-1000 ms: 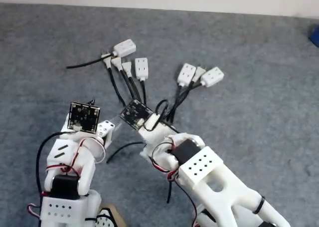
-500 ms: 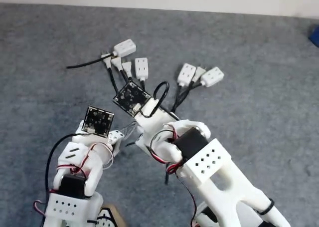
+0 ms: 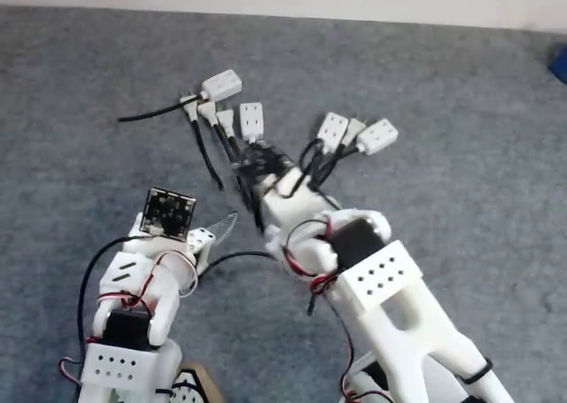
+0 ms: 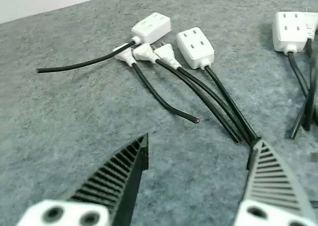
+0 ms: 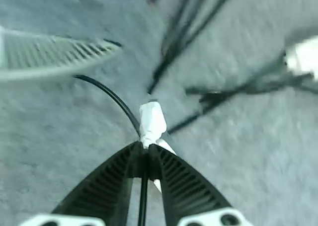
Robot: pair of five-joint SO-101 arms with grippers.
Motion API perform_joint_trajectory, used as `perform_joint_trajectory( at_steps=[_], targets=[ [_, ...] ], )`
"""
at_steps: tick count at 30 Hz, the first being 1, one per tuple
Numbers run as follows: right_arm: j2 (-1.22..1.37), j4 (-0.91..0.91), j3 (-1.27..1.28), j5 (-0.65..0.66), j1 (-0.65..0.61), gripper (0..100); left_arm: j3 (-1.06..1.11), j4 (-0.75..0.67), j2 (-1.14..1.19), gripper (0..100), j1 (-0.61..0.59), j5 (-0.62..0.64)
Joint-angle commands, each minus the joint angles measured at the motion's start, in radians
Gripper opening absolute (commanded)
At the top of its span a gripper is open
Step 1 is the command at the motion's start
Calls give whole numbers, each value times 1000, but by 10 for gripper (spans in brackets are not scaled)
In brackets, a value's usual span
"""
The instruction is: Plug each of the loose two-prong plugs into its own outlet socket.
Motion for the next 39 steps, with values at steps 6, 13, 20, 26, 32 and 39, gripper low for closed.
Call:
perform_joint_trajectory(
  at_steps=[6,13,20,26,32,39],
  targets=[
    [79,251,-163,-112,51,7,-5,-23,-8,322,-16,9],
    [326,515,-533,-344,58,7,-1,-23,-8,322,-16,9],
    [593,582,-737,-470,137,7,51,-89,-8,322,-16,5],
    [656,582,-802,-580,151,7,90,-143,-8,322,-21,3],
    [656,584,-797,-624,148,9,91,-144,-8,322,-18,3],
    [654,587,-740,-623,150,12,91,-144,-8,322,-18,3]
  ],
)
